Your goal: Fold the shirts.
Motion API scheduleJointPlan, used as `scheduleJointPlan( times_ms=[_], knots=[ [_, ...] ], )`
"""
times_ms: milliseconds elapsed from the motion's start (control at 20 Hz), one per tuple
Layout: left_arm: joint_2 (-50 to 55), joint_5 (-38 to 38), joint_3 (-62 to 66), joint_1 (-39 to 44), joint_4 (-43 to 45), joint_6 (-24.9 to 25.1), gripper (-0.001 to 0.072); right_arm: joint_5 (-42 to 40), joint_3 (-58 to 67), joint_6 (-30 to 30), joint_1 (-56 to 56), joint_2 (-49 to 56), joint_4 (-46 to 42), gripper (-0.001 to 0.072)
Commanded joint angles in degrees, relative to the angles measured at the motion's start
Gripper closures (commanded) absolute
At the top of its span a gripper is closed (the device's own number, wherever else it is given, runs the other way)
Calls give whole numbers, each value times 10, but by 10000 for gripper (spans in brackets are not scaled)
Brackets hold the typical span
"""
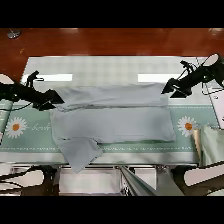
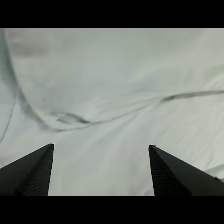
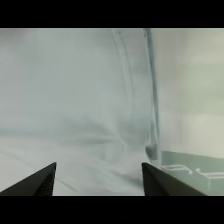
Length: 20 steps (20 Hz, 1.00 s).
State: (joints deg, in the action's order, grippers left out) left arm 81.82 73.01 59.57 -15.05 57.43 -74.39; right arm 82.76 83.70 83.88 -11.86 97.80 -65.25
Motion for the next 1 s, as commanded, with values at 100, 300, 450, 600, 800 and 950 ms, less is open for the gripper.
scheduleJointPlan(
  times_ms=[100,300,450,600,800,950],
  knots=[
    [-63,77,-16,-64,72,-24,7,25,-34,6,-76,-108,-76,97],
    [-132,100,-188,-136,81,-39,7,-110,-249,-14,-145,-252,-2,97],
    [-164,82,-295,-159,81,-37,7,-151,-402,-85,-144,-322,118,97],
    [-170,81,-336,-161,81,-37,7,-142,-478,-150,-144,-343,222,97],
    [-182,66,-361,-156,18,-16,7,-139,-486,-156,-144,-343,229,97],
    [-206,-1,-394,-129,-15,-15,7,-138,-486,-153,-144,-343,231,97]
  ],
)
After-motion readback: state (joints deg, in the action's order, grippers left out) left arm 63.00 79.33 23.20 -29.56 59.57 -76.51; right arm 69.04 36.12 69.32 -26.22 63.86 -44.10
